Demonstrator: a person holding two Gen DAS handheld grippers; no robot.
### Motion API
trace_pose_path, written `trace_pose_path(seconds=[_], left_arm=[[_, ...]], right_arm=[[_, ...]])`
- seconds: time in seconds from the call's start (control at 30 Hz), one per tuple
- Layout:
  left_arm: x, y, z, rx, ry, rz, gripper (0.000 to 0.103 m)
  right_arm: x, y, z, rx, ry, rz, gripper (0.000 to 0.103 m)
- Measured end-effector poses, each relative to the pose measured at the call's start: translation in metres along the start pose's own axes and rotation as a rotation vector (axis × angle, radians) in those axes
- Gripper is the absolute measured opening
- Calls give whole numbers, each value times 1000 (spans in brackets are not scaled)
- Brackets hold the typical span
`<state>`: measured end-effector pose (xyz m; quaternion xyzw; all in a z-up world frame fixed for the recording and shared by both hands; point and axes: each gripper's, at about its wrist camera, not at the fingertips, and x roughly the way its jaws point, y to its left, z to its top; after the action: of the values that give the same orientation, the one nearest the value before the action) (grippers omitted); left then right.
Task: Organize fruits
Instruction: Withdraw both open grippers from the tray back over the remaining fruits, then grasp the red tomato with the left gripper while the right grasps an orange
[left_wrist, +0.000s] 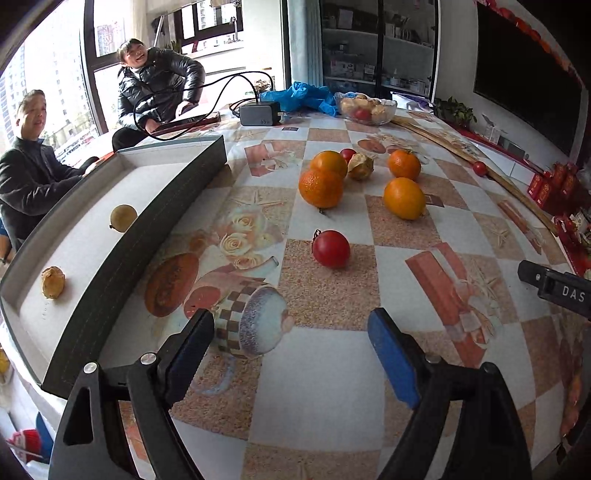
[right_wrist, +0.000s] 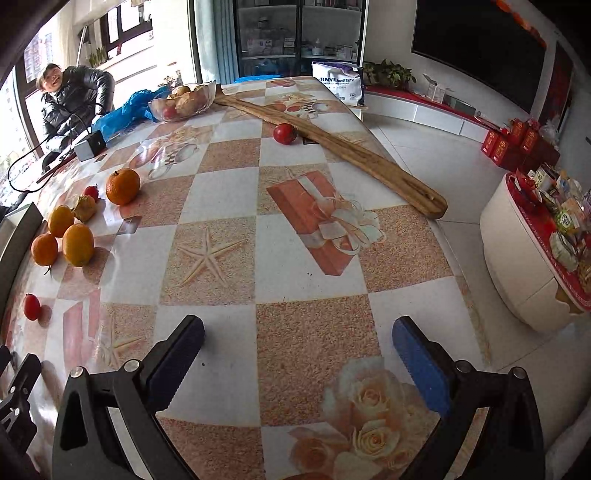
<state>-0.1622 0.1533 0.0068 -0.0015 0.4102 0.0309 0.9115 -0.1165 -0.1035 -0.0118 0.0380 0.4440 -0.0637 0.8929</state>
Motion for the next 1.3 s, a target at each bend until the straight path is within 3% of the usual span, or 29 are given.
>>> trace_pose_path(seconds=[0.6, 0.9, 1.0, 1.1, 1.2, 1.3], left_arm=[[0, 1, 0, 1, 6, 0, 89], [0, 5, 20, 44, 96, -53, 89], [-6, 5, 37, 56, 78, -88, 89], [6, 2, 53, 62, 108, -108, 89], [27, -6, 61, 53, 141, -107, 88], [45, -13, 60, 55, 173, -70, 78]], right_arm=[[0, 1, 0, 0, 1, -2, 102], [1, 1, 2, -10, 11, 5, 102], [5, 5, 10, -57, 66, 39, 102], [9, 12, 22, -88, 136, 98, 102], [9, 24, 34, -72, 148, 222, 102], [7, 50, 45, -110, 122, 278, 102]])
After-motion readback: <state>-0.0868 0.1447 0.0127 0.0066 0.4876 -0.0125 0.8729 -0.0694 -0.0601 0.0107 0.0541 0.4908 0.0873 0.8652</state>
